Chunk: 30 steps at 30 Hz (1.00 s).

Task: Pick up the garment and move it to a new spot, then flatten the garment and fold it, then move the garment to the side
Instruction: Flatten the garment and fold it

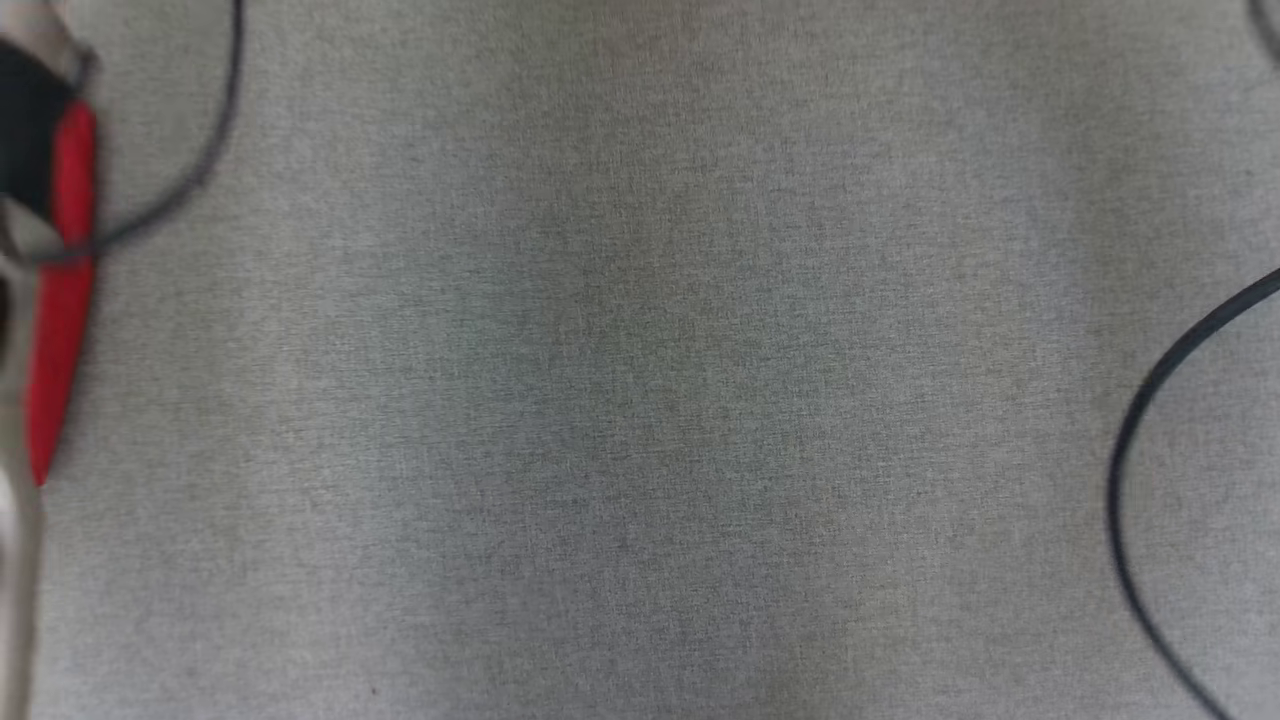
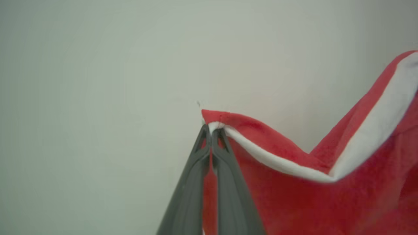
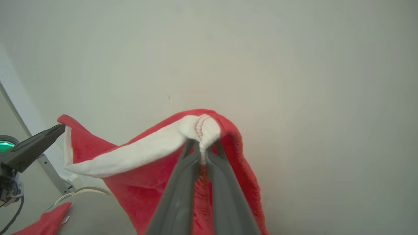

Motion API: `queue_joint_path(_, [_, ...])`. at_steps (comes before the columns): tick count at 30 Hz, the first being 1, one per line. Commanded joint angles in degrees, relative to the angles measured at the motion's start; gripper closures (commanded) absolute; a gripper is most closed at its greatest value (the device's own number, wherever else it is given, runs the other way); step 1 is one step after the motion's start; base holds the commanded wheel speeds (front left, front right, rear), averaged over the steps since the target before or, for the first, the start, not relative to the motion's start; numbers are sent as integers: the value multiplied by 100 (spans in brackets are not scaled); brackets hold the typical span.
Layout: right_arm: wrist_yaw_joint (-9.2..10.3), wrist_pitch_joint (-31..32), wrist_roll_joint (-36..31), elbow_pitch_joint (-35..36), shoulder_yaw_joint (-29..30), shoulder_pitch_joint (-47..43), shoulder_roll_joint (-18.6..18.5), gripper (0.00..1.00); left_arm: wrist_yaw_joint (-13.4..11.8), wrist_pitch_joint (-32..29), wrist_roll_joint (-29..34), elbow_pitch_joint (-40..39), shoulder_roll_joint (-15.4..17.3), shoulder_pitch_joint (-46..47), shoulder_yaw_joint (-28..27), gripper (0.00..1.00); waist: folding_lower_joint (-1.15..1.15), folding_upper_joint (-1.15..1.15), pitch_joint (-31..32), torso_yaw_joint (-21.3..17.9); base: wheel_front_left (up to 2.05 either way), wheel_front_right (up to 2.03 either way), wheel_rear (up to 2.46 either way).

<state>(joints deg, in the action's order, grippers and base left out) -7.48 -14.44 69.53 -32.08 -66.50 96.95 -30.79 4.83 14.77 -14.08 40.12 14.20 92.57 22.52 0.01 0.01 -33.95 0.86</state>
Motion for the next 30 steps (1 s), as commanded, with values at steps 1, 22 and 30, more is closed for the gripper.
queue_joint_path(1, [-3, -36, 81, 106, -88, -185, -37, 100, -34, 43, -20, -121, 57, -241, -50, 100, -1, -1, -1, -49, 0, 0, 0])
queue_joint_path(22, [-3, -84, 605, 2614, -469, -4100, -1059, 100, -693, -74, -658, -3281, 369, -5657, -261, 100, -1, -1, 1615, -170, 0, 0, 0])
queue_joint_path(30, [-3, -84, 604, 2961, -53, -5612, -1162, 100, -1023, 2, -773, -3574, 357, -7226, -284, 100, -1, -1, 2046, -208, 0, 0, 0])
